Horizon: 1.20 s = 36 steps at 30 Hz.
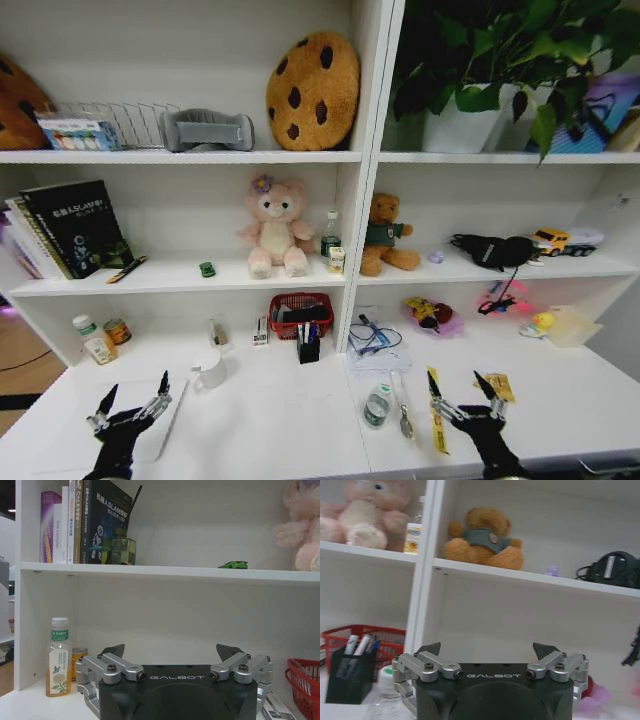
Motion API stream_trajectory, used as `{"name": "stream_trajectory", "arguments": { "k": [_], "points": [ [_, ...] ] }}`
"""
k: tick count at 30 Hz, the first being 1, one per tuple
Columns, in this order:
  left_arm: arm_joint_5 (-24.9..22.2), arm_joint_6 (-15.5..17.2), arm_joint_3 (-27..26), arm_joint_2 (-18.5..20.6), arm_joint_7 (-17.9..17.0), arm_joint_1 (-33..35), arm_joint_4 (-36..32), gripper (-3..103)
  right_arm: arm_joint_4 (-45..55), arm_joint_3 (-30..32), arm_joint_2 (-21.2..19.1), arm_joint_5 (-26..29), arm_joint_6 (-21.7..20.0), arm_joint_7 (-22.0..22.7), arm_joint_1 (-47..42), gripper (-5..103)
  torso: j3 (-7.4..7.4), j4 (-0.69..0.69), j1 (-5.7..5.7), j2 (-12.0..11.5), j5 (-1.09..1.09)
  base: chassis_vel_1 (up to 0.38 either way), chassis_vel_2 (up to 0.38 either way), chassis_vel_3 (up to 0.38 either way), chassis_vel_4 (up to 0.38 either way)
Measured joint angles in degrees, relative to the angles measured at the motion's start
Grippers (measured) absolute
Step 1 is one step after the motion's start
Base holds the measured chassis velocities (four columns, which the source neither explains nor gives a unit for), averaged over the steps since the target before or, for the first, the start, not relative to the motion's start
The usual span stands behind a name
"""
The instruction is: Organize the objects on the table.
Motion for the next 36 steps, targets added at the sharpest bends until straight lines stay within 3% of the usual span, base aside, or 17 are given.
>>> {"name": "stream_trajectory", "arguments": {
  "k": [8, 21, 24, 31, 33, 34, 36],
  "points": [
    [0.00, 0.00, 0.01, 0.00, -0.01, 0.00, 0.00, 100, -0.03, -5.23, -0.12, -3.60, 1.41, -4.15, 2.36, 100, 0.00, 0.00, 0.00, 0.00, 0.00, 0.000, 0.000, 0.000, 0.000],
    [0.00, 0.00, 0.01, 0.01, 0.00, 0.00, 0.00, 100, -4.03, -8.50, -0.29, -1.56, -0.66, -4.20, 7.43, 103, 0.00, 0.01, 0.00, 0.00, 0.01, 0.000, 0.000, 0.000, 0.000],
    [0.00, 0.00, 0.01, 0.00, 0.00, 0.00, 0.00, 100, -3.70, -9.64, -0.20, -0.54, -1.88, -3.87, 7.72, 96, 0.00, 0.00, 0.00, 0.00, -0.01, 0.000, 0.000, 0.000, 0.000],
    [0.00, 0.00, 0.01, 0.00, 0.00, 0.00, 0.00, 100, -6.05, -10.62, 0.42, -1.16, -1.93, -3.37, 8.49, 95, 0.00, 0.00, 0.00, 0.01, 0.01, 0.000, 0.000, 0.000, 0.000],
    [0.00, 0.00, 0.01, 0.00, -0.01, 0.00, 0.00, 100, -6.62, -10.69, 0.54, -1.36, -1.94, -3.11, 8.79, 91, 0.00, 0.00, 0.00, 0.01, 0.01, 0.000, 0.000, 0.000, 0.000],
    [0.00, 0.00, 0.01, 0.00, -0.01, 0.00, 0.00, 100, -6.85, -10.70, 0.57, -1.63, -1.96, -3.02, 9.05, 83, 0.00, 0.01, 0.00, 0.00, 0.01, 0.000, 0.000, 0.000, 0.000],
    [0.00, 0.00, 0.01, 0.00, -0.01, 0.00, 0.00, 100, -6.86, -10.71, 0.57, -1.74, -1.96, -3.01, 9.13, 83, 0.00, 0.00, 0.00, 0.01, 0.01, 0.000, 0.000, 0.000, 0.000]
  ]
}}
